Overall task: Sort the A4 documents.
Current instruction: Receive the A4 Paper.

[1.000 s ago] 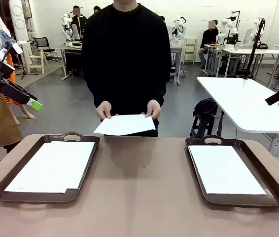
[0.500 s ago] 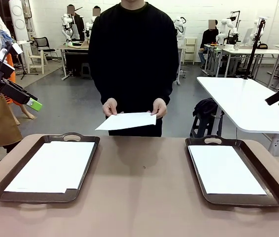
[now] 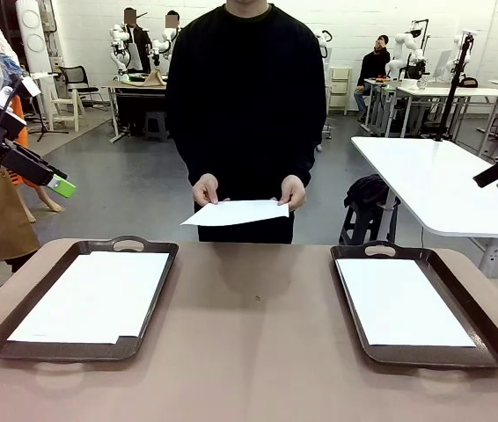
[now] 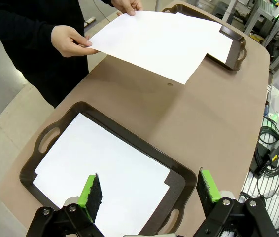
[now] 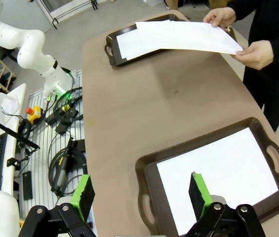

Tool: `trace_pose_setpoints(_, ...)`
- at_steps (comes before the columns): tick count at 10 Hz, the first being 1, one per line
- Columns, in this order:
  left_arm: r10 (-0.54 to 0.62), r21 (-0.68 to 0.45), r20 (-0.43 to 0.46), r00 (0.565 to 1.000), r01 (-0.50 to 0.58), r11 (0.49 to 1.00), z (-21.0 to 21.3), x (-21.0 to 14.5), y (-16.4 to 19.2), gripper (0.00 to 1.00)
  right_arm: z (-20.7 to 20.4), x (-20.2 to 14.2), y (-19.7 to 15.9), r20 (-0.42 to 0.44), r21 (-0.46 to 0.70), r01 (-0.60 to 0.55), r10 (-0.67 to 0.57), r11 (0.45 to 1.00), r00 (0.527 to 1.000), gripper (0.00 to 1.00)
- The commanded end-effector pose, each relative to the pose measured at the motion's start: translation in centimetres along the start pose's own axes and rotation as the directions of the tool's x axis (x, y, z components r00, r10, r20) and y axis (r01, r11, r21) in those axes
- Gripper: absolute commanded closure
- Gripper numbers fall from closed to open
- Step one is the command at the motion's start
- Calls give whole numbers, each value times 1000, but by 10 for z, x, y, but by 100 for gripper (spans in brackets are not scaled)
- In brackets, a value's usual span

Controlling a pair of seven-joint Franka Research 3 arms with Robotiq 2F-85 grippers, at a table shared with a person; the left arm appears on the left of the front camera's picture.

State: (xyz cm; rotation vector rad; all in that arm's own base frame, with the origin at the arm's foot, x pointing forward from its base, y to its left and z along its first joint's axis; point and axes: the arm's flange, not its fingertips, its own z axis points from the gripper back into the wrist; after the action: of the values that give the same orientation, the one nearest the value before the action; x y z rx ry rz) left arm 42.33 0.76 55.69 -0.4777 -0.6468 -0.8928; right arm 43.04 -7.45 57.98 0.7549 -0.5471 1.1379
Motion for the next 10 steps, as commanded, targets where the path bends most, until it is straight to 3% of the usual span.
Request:
trace_pose_setpoints(1, -4, 8, -5, 1000, 4, 1000, 1, 1, -1, 0, 0, 1, 1, 2, 0, -3, 3, 1000, 1000, 0)
trace_pose_setpoints(10, -4, 8, -5, 1000, 4, 1000, 1, 1, -1, 0, 0, 1, 1, 2, 0, -3, 3, 1000, 1000, 0)
